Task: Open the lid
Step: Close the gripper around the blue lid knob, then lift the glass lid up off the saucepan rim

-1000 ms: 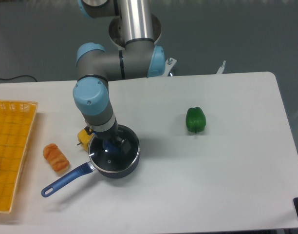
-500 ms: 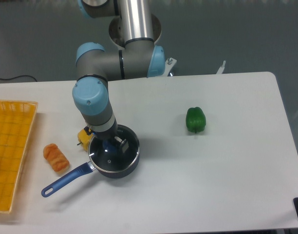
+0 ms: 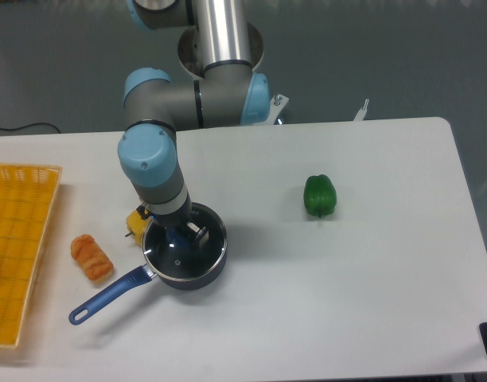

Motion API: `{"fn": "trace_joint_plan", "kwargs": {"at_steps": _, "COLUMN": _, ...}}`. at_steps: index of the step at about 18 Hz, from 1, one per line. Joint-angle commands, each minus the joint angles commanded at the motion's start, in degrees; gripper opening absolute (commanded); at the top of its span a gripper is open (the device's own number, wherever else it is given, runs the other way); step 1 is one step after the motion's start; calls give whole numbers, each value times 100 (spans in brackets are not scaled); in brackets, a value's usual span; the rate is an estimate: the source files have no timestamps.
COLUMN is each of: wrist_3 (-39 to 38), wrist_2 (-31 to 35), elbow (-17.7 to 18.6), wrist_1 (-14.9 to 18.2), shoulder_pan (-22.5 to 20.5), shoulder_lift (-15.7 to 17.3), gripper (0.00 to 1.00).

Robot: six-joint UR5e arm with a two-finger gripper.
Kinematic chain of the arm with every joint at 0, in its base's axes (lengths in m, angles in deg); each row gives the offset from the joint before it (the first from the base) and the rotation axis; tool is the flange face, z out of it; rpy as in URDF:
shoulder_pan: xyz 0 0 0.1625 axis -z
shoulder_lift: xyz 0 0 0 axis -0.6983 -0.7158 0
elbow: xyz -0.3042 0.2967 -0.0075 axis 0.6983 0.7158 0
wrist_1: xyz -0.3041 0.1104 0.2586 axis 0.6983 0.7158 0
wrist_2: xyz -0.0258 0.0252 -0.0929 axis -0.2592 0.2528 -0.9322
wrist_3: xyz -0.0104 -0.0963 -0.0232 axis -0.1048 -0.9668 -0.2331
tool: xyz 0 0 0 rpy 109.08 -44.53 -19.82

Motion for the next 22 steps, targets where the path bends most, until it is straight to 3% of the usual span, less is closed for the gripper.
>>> {"fn": "trace_joint_plan", "kwargs": {"at_steps": 3, "wrist_3": 192, "wrist_2": 0, "elbow": -184, "wrist_1": 342, "shoulder_pan": -17, "shoulder_lift": 9, "gripper": 66}}
{"fn": "trace_joint_plan", "kwargs": {"at_steps": 11, "wrist_3": 1159, "wrist_2": 0, "elbow": -229, "wrist_1": 606, "shoulder_pan": -105, "shoulder_lift": 158, "gripper": 66}}
{"fn": "trace_joint_plan", "kwargs": {"at_steps": 22, "wrist_3": 2847, "wrist_2": -17, "elbow": 184, "wrist_1": 624, "shoulder_pan": -465, "shoulder_lift": 404, "gripper": 66}}
